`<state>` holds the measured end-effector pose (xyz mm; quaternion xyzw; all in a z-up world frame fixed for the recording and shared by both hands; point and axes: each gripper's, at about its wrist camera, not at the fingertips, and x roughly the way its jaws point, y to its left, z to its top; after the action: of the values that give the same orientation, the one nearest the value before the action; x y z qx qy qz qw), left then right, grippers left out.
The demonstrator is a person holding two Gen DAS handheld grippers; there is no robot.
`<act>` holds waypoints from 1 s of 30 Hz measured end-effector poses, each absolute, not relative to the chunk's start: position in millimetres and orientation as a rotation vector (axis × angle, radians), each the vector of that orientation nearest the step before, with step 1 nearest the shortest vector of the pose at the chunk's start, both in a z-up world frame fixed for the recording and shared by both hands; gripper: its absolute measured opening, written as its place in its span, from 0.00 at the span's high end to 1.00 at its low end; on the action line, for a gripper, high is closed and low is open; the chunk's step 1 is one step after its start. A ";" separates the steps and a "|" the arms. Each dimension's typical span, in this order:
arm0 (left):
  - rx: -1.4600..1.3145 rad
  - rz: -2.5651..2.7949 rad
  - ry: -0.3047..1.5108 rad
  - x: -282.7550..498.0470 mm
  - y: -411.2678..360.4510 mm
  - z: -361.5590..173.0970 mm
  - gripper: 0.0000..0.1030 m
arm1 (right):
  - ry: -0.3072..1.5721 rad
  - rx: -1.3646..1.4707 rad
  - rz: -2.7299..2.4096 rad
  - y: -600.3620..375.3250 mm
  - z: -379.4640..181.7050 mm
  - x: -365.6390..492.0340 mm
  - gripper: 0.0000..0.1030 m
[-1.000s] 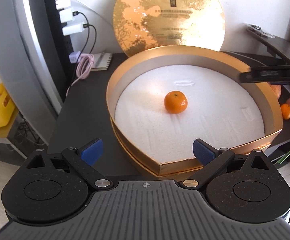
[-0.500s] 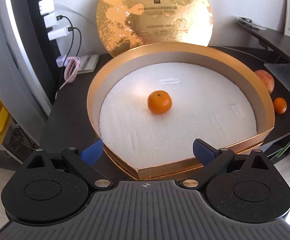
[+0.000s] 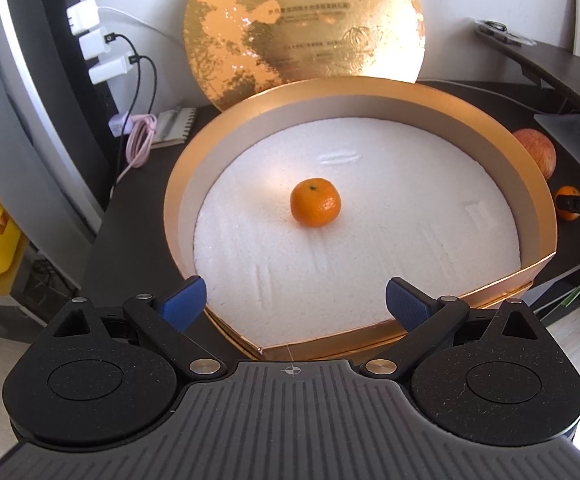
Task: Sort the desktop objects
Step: 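Return the right gripper to the table and grasp another mandarin, then carry the second mandarin over the box beside the first one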
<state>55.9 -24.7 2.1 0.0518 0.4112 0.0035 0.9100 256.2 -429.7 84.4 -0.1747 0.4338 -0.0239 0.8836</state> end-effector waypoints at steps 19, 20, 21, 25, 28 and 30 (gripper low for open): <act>0.018 -0.035 0.763 43.3 -7.5 24.3 0.04 | 0.722 -0.360 0.073 -369.1 163.8 198.8 0.56; -0.007 -0.031 0.749 42.2 -1.2 28.5 0.04 | 0.707 -0.362 0.102 -360.1 169.4 193.4 0.56; -0.028 -0.022 0.735 40.7 5.8 32.6 0.04 | 0.698 -0.366 0.133 -350.6 172.5 189.0 0.56; -0.044 0.041 0.707 33.1 30.1 38.1 0.03 | 0.716 -0.367 0.261 -314.1 167.3 175.8 0.56; -0.056 0.076 0.734 28.2 44.1 30.8 0.03 | 0.776 -0.387 0.335 -286.2 147.7 175.3 0.56; -0.063 0.083 0.756 25.0 50.9 24.4 0.03 | 0.824 -0.407 0.372 -266.9 132.6 174.0 0.56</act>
<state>25.0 50.9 24.4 -0.0308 0.3688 0.0404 0.9281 174.0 -266.9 132.6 -0.1954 0.3952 0.1785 0.8797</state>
